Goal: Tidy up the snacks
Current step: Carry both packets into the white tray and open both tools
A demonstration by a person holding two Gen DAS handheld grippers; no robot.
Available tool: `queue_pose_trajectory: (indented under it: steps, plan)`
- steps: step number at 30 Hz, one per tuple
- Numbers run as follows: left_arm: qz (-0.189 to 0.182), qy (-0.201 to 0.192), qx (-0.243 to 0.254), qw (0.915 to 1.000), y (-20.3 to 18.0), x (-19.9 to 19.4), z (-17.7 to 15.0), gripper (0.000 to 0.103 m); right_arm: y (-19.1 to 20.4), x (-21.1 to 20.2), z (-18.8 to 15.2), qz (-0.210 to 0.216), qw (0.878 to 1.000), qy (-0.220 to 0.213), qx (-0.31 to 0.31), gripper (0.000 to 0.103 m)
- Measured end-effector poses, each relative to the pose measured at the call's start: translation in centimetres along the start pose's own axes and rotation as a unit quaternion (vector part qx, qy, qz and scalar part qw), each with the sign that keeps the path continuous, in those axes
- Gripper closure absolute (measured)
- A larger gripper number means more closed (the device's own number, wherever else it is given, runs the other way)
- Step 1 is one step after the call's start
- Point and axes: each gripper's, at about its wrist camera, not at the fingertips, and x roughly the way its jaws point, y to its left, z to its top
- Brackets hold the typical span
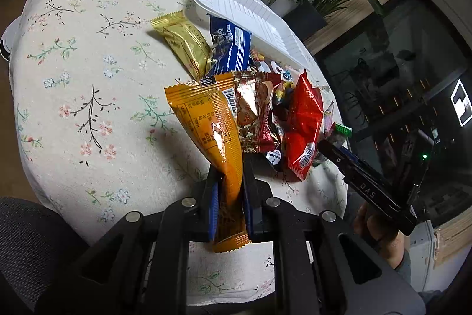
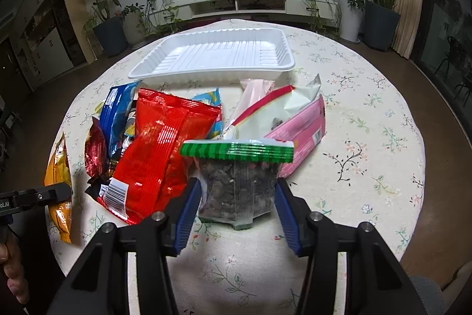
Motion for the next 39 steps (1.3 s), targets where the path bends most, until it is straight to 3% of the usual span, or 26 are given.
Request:
queue_pose_trajectory:
  steps: [1,6,14,20,23,28,31,36,39]
  plan:
    - [0.000,0.000,0.000,1.0000,0.0,0.1,0.0,0.091,-0.1,0.1,0.0,0.009,1.000,0.003,0.004,0.065]
    - [-0.002,-0.001,0.000,1.0000,-0.1,0.1,-0.3,0.091,-0.4,-0.3,-0.3,0.028,0.999,0.000,0.016,0.074]
    - [-0.006,-0.005,0.009,0.9999,-0.8,-0.4,0.0,0.091,-0.9,-2.1,-0.4,0.077,0.996,-0.005,0.051,0.076]
    - [-0.005,-0.031,0.019,0.9993,-1.1,-2.8,2.2,0.091,-2.5,-4.2,0.9,0.122,0.988,-0.022,0.090,0.076]
    - [0.008,-0.058,0.029,0.9979,-0.9,-4.9,4.5,0.091,-4.7,-5.3,2.2,0.124,0.985,-0.036,0.111,0.076]
    - [0.045,-0.103,0.065,0.9915,-1.5,-8.1,9.7,0.091,-10.7,-7.1,5.6,0.088,0.983,-0.069,0.147,0.076]
    - [0.066,-0.110,0.097,0.9870,-2.9,-8.3,13.4,0.091,-13.3,-7.3,8.9,0.061,0.983,-0.088,0.150,0.076]
    - [0.082,-0.086,0.139,0.9831,-5.6,-4.3,19.9,0.091,-12.8,-5.6,15.1,0.075,0.984,-0.098,0.126,0.076]
    - [0.096,-0.057,0.157,0.9813,-6.8,-0.6,23.2,0.091,-10.1,-2.3,18.7,0.103,0.988,-0.069,0.096,0.076]
